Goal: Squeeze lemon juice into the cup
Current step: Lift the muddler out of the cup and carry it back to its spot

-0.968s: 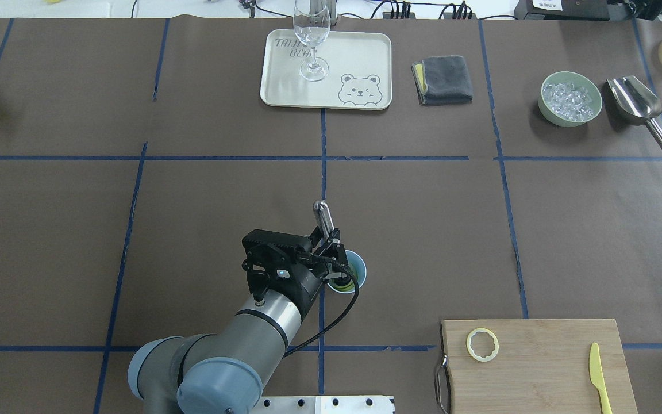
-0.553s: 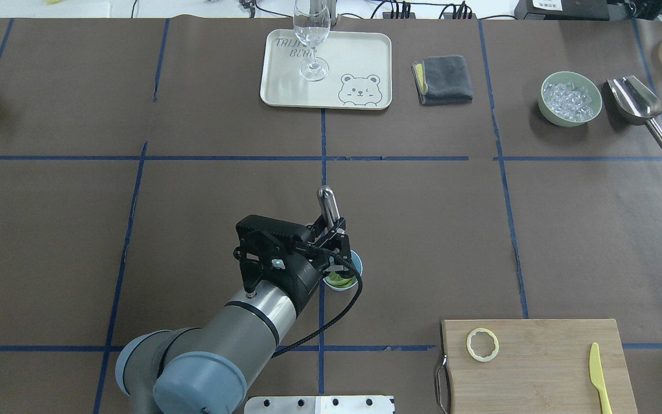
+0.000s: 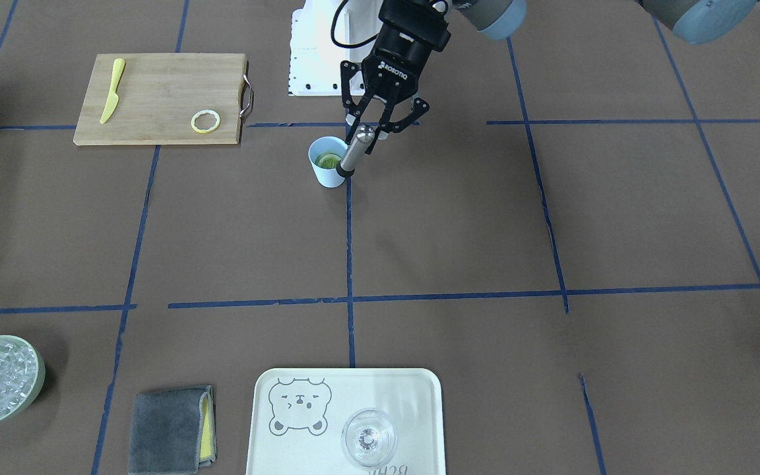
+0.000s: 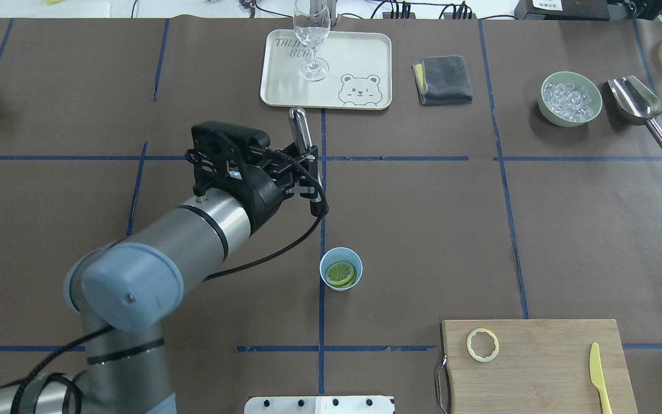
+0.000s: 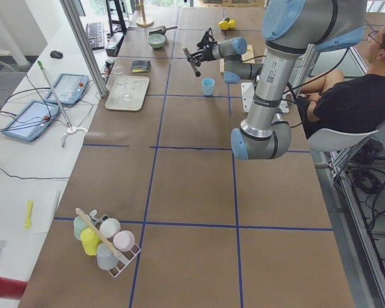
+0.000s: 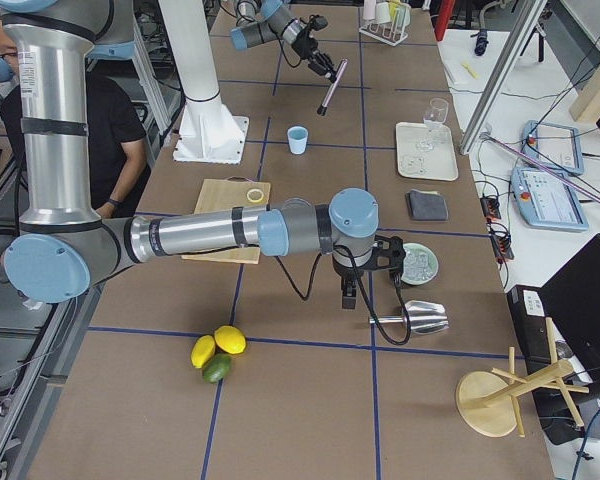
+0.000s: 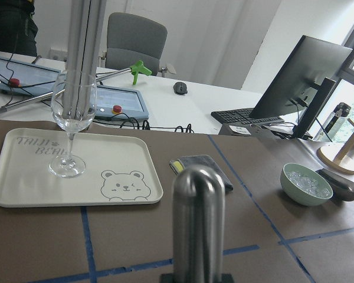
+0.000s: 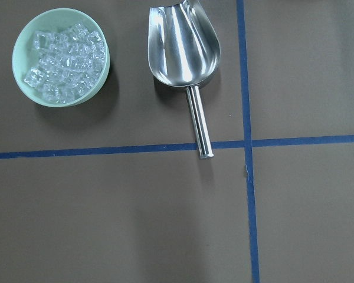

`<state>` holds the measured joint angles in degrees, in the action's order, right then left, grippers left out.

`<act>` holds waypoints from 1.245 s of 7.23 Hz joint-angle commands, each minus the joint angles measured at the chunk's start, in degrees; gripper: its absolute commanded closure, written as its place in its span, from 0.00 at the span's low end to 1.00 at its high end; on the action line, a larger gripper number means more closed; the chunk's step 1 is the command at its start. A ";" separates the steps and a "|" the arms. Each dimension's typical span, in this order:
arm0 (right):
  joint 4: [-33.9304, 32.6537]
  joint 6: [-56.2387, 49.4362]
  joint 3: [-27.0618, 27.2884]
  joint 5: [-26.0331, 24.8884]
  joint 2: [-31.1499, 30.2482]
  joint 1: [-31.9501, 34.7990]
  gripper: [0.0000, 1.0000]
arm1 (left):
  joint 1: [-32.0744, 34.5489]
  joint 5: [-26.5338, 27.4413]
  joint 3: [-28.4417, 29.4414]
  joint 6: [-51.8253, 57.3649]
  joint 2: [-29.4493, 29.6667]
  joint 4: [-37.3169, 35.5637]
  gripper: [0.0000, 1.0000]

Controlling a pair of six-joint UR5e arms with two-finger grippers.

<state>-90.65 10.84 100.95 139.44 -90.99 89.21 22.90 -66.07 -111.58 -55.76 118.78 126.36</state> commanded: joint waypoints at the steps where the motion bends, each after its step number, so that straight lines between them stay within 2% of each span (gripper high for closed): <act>1: 0.21 -0.03 -0.41 -0.05 -0.33 0.18 0.00 | 13.43 -22.75 -0.48 2.23 -8.43 -1.02 1.00; 2: 0.56 -0.20 -1.97 -0.74 -0.33 0.35 0.00 | 18.62 -32.44 -0.31 2.59 -12.65 -2.60 1.00; 3: 0.56 -0.64 -2.25 -1.88 -0.51 0.35 0.00 | 23.11 -39.24 -0.31 2.68 -15.31 -8.27 1.00; 5: 0.65 -0.12 -2.08 -3.65 -0.07 0.35 0.00 | 30.69 -47.44 -0.57 12.11 -15.95 -25.29 1.00; 6: 0.65 -0.03 -1.90 -3.57 -0.07 0.35 0.00 | 31.59 -50.18 -0.13 16.35 -15.86 -33.55 1.00; 7: 0.65 0.06 -1.29 -3.56 -0.24 0.35 0.00 | 31.60 -50.47 1.26 18.48 -15.95 -40.34 1.00; 8: 0.65 0.06 -1.29 -3.56 -0.24 0.35 0.00 | 31.68 -51.26 3.80 18.76 -15.77 -45.36 1.00; 9: 0.65 -0.03 -1.20 -3.56 -0.24 0.35 0.00 | 31.68 -57.53 7.65 18.33 -15.77 -46.37 1.00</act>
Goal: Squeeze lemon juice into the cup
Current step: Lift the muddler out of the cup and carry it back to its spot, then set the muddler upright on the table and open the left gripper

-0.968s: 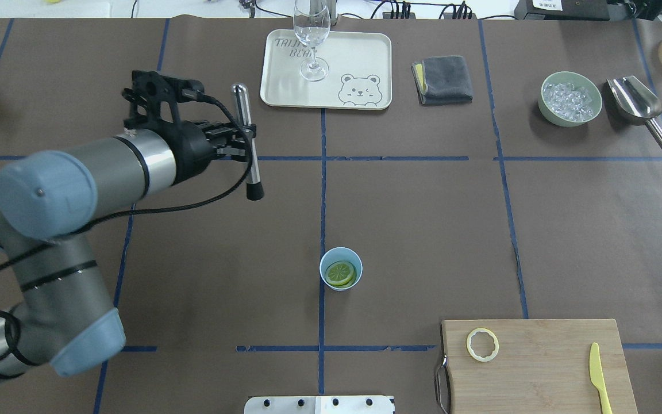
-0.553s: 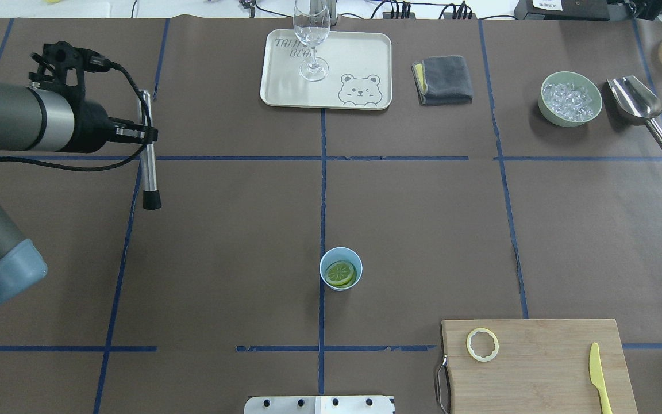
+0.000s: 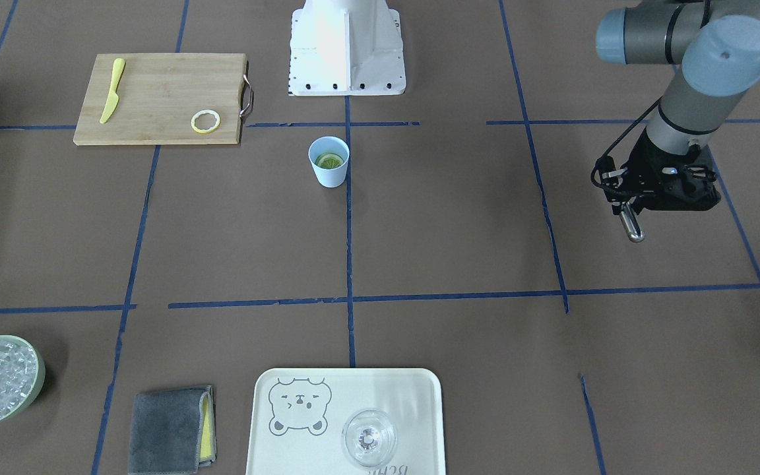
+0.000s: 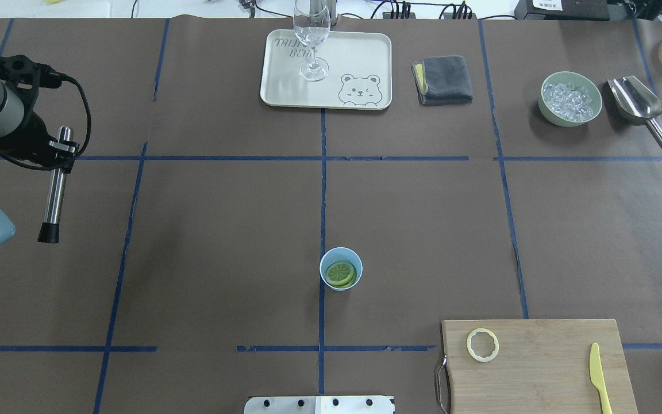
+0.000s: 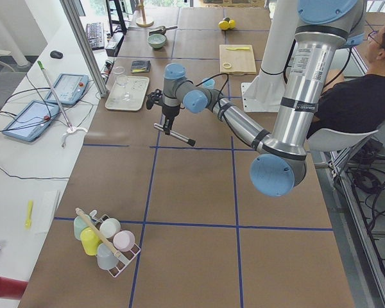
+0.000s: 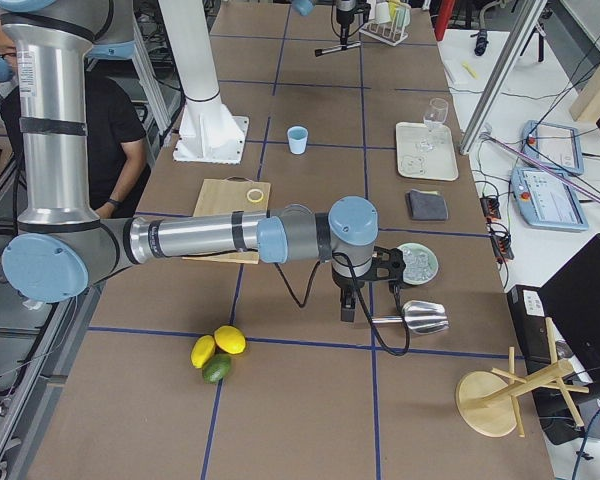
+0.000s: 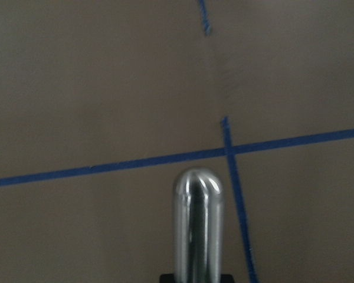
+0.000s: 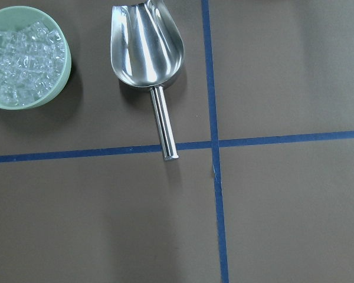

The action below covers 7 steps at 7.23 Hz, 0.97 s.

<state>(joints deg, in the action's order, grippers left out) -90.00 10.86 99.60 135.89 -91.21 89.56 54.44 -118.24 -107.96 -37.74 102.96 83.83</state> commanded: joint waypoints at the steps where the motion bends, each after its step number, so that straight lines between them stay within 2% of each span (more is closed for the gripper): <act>1: 0.00 -0.05 0.16 -0.01 0.06 0.00 0.00 | 0.14 -7.69 6.51 -0.84 0.04 -3.93 1.00; 3: 0.00 0.04 0.59 -0.01 0.06 0.00 0.00 | 0.05 -7.80 11.18 -3.66 0.13 -1.14 1.00; 7: 0.00 0.04 0.60 -0.01 -0.02 0.00 0.00 | -0.13 -7.09 14.97 -2.78 -2.24 7.56 1.00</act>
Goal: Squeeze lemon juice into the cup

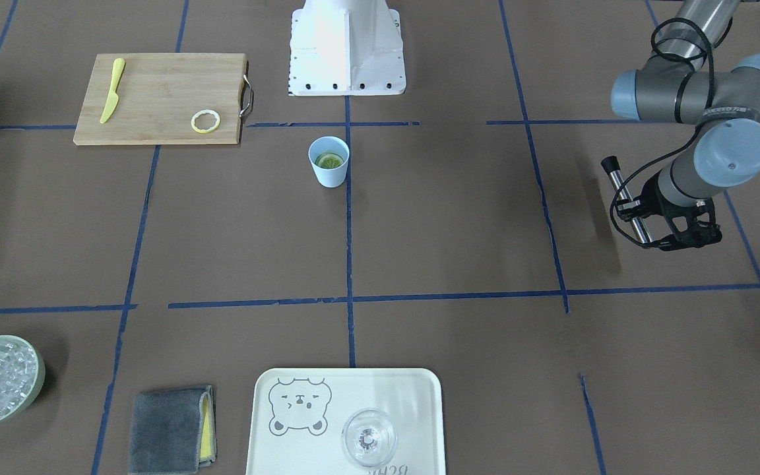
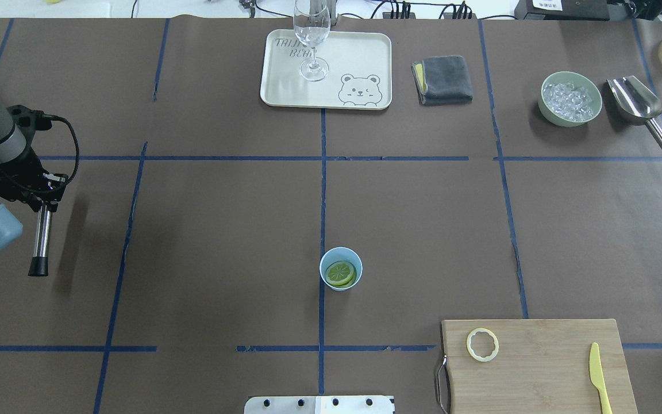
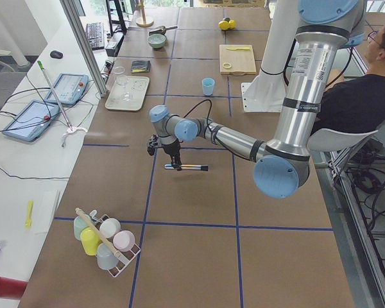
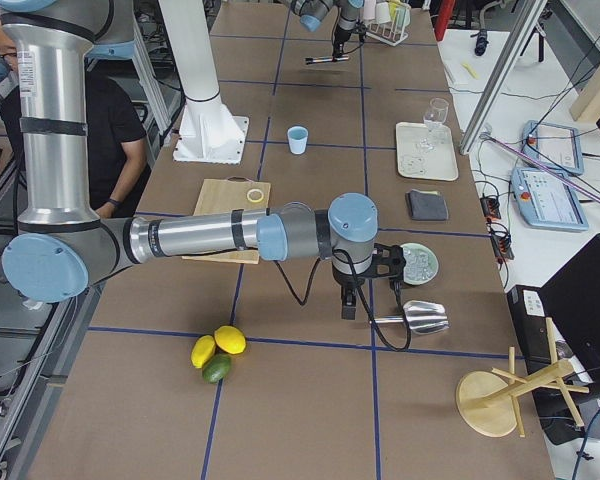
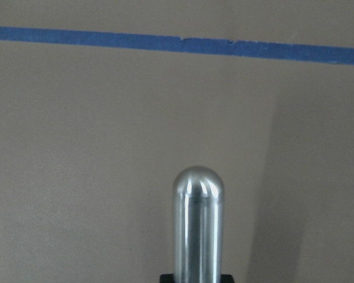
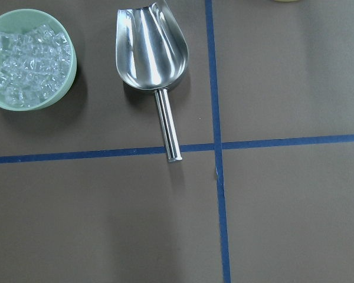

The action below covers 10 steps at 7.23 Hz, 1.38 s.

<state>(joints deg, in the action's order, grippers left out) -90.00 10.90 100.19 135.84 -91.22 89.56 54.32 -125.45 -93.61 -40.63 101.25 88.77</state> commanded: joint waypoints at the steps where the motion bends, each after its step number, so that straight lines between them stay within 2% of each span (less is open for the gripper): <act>1: 0.00 0.00 -0.08 -0.05 -0.10 0.00 0.00 | -0.09 0.12 0.45 0.02 -0.96 2.72 1.00; 2: 0.00 -0.09 -0.08 -0.05 -0.01 0.00 0.00 | -0.18 0.12 0.45 0.02 -0.88 2.63 0.56; 3: 0.00 -0.09 -0.08 -0.05 -0.10 0.00 0.00 | -0.09 0.03 0.01 -0.59 -0.88 2.63 0.01; 5: 0.00 -0.18 -0.08 -0.05 -0.10 0.00 0.00 | 0.08 0.03 -1.39 -0.68 -0.79 2.72 0.00; 6: 0.00 -0.87 -0.08 0.04 -0.62 0.00 0.00 | 2.78 0.03 -2.36 -0.07 0.00 2.63 0.00; 8: 4.02 -0.79 -0.43 0.21 -2.81 0.35 0.00 | 12.95 -0.32 -2.37 15.91 1.32 2.63 0.00; 10: 4.83 -0.71 -0.43 0.39 -4.41 0.53 0.00 | 22.45 -0.49 -1.66 31.23 0.97 2.11 0.00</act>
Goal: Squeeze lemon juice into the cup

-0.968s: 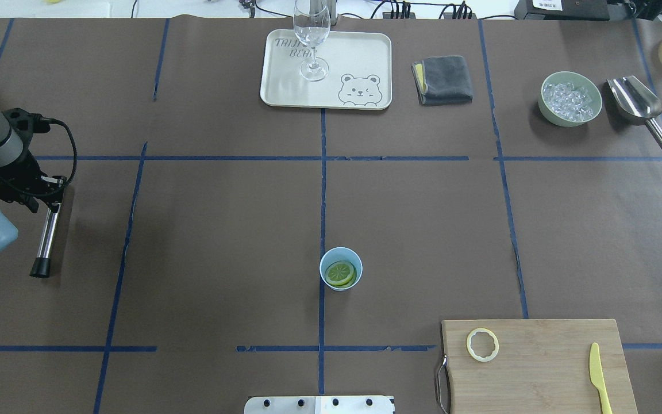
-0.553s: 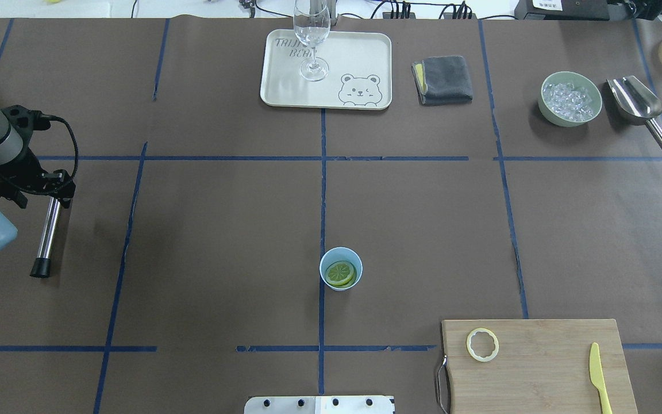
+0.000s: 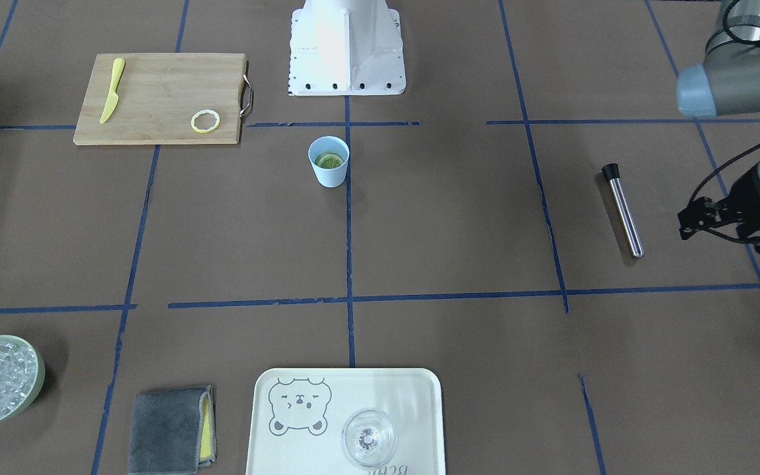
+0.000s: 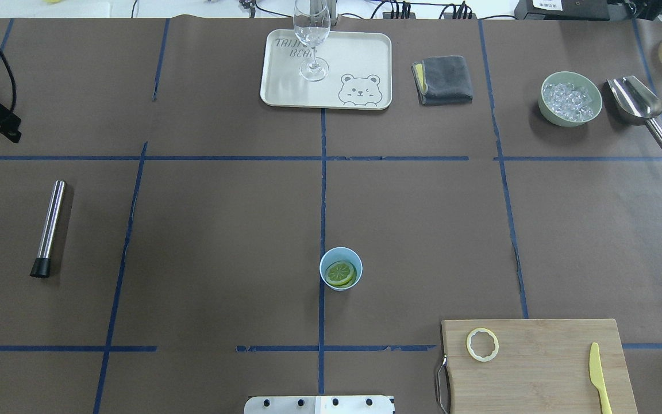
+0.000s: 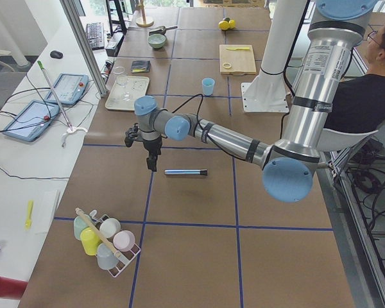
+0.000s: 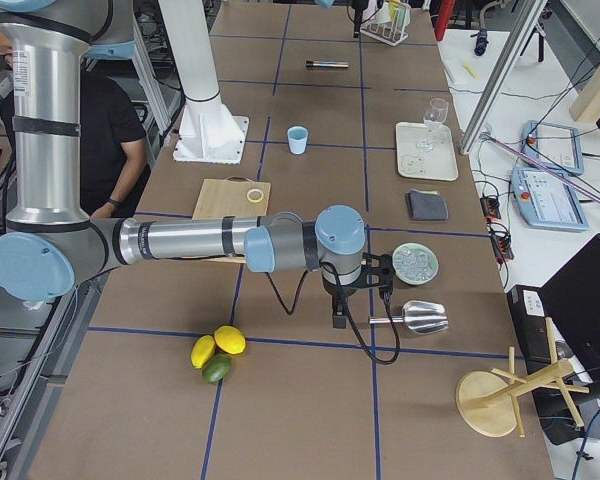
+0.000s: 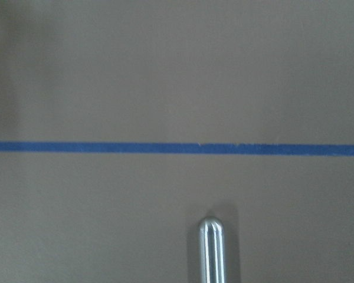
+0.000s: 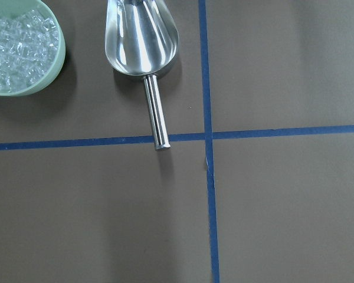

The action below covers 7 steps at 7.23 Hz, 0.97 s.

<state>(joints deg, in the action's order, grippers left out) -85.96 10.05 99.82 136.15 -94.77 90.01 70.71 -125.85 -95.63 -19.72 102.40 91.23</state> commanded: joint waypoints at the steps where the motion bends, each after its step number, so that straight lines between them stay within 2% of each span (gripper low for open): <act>1: 0.79 0.58 -0.24 0.08 -0.77 0.08 0.00 | 11.24 -0.27 2.53 16.67 -0.62 -0.44 0.00; 2: 0.79 0.85 0.02 0.08 -0.68 0.08 0.00 | 15.73 -1.58 6.03 22.30 -1.41 -0.36 0.00; 3: 0.79 0.85 0.11 0.08 -0.68 0.08 0.00 | 19.08 -6.29 7.37 27.14 -4.37 -0.01 0.00; 5: 0.79 0.77 -0.15 -0.01 -0.59 0.08 0.00 | 20.26 -7.83 7.04 27.72 -8.26 -0.44 0.00; 7: 0.79 0.85 -0.33 -0.01 -0.51 0.08 0.00 | 20.26 -8.45 6.77 27.46 -9.15 -0.44 0.00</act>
<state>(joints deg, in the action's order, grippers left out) -85.17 10.84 99.58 136.15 -95.34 90.09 90.84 -133.93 -88.77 7.79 93.88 90.85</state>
